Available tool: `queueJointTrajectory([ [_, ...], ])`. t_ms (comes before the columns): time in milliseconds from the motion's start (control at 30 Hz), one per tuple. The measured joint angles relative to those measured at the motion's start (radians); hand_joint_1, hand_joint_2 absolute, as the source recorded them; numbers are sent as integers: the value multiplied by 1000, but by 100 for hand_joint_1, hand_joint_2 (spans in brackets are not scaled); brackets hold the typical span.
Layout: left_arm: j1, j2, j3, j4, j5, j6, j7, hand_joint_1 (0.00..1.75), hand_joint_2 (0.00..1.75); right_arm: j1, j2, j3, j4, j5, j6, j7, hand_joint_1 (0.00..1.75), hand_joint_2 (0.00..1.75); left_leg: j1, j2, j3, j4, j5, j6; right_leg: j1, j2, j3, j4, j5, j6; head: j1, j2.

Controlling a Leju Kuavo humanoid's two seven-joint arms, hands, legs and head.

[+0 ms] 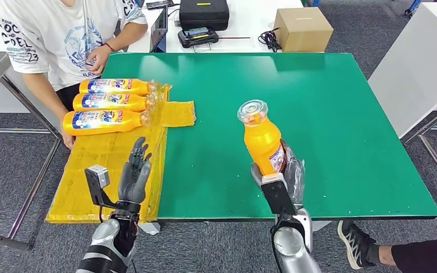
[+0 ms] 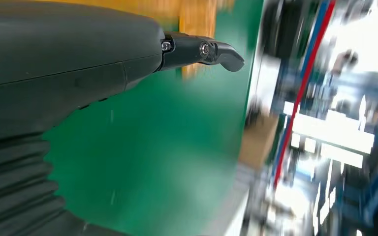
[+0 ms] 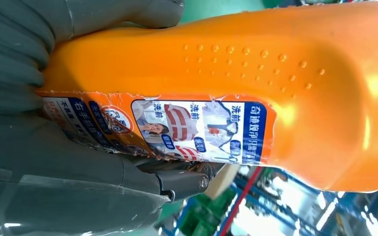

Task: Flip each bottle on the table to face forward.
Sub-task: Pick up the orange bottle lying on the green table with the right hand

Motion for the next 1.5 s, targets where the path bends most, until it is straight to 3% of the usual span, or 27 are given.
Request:
queueJointTrajectory([
  [267, 47, 1, -166, -84, 76, -114, 47, 0, 175, -1, 79, 35, 180, -10, 48, -55, 175, 175, 0, 0, -1, 0, 0, 0, 0, 0, -1, 0, 0, 0, 0, 0],
  [600, 57, 12, -250, -96, 127, -172, 89, 0, 175, -70, 145, 112, 350, -24, 69, -60, 175, 175, 0, 0, -1, 0, 0, 0, 0, 0, -1, 0, 0, 0, 0, 0],
  [1000, 53, 32, -261, -91, 146, -156, 106, 0, 175, -150, 166, 225, 473, -37, 17, -17, 175, 175, 0, 0, -2, 0, 0, 0, 0, 0, -2, 0, 0, 0, 0, 0],
  [1333, 34, 40, -240, -55, 163, -104, 120, 0, 175, -233, 164, 433, 582, -78, -47, 43, 175, 175, 0, 0, -2, 0, 1, 0, 0, 0, -2, 0, 0, 0, 1, 0],
  [1500, 32, 40, -232, -39, 168, -86, 124, 0, 175, -248, 163, 486, 611, -88, -60, 50, 175, 175, 0, 0, -2, 0, 1, 0, 0, 0, -2, 0, 0, 0, 0, 0],
])
